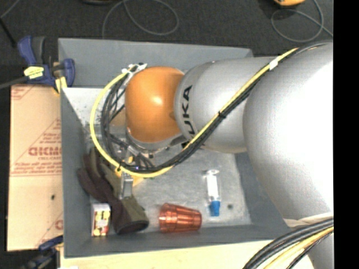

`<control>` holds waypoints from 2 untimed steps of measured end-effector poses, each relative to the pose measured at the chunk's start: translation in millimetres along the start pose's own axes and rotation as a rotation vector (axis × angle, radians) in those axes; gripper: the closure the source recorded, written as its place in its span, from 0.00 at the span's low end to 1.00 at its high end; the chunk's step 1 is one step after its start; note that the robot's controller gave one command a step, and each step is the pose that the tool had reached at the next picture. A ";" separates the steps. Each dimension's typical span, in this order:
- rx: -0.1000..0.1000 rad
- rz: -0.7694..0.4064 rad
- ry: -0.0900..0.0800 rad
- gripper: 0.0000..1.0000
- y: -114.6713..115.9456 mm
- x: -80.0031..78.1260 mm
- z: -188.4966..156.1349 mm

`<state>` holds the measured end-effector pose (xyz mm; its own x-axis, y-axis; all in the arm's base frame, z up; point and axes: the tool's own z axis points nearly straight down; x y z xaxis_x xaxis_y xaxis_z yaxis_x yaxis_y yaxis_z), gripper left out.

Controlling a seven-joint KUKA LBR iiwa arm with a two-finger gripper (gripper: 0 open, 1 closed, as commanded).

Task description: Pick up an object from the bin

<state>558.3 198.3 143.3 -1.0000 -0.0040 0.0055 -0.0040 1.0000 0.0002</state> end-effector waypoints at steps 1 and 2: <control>-0.002 0.004 -0.007 0.00 -0.8 -1.7 -4.8; -0.002 -0.015 -0.008 0.00 -29.6 0.8 25.5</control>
Offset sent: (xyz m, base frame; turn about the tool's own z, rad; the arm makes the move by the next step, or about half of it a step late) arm -0.0041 -0.0451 -0.0428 -0.0195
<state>557.6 168.7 117.8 -0.9998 -0.0190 -0.0029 -0.0190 0.9998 0.0021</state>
